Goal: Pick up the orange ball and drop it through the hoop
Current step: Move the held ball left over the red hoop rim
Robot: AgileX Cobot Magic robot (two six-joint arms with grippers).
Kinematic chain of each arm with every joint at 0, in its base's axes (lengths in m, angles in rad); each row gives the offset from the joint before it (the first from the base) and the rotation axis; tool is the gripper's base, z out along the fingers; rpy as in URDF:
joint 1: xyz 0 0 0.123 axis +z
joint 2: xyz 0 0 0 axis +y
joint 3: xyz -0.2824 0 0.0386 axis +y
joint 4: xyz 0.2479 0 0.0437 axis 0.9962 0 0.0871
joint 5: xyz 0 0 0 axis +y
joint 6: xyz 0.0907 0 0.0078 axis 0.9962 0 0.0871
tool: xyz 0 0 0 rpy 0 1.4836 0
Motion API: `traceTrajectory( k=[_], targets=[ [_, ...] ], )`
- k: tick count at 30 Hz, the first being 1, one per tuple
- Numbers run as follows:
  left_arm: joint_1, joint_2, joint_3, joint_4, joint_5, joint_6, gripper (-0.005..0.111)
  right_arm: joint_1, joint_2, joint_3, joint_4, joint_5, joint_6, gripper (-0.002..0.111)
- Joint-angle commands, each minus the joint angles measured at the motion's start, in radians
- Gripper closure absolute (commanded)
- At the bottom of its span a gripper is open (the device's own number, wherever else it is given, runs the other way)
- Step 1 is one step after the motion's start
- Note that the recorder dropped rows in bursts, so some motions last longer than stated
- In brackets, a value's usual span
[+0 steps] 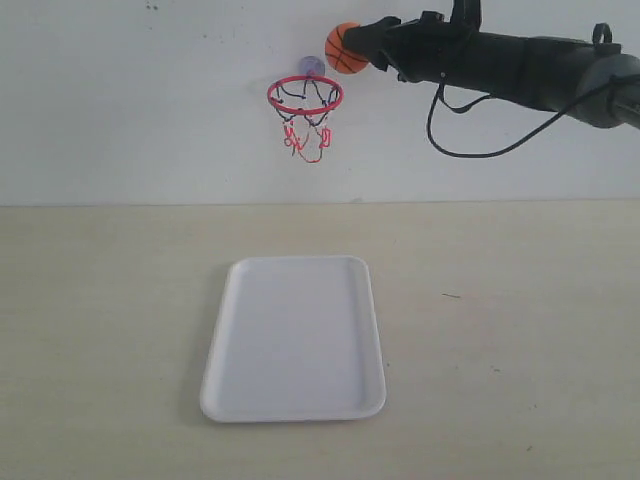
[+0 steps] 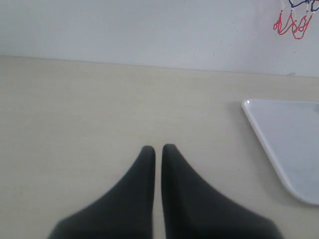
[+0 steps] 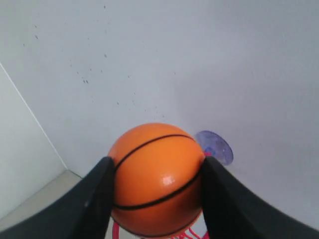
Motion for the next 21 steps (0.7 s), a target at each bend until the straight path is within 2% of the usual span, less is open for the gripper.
traceTrajectory(
  k=[1,5,21],
  targets=[
    [0.003,-0.002,0.004,-0.003,-0.008,-0.007,0.103,0.026,0.061,-0.148,-0.119,-0.013,0.150,0.108],
    [0.003,-0.002,0.004,-0.003,-0.008,-0.007,0.103,0.060,0.111,-0.266,-0.344,-0.034,0.240,0.108],
    [0.003,-0.002,0.004,-0.003,-0.008,-0.007,0.103,0.094,0.132,-0.300,-0.364,-0.093,0.189,0.108]
  ],
)
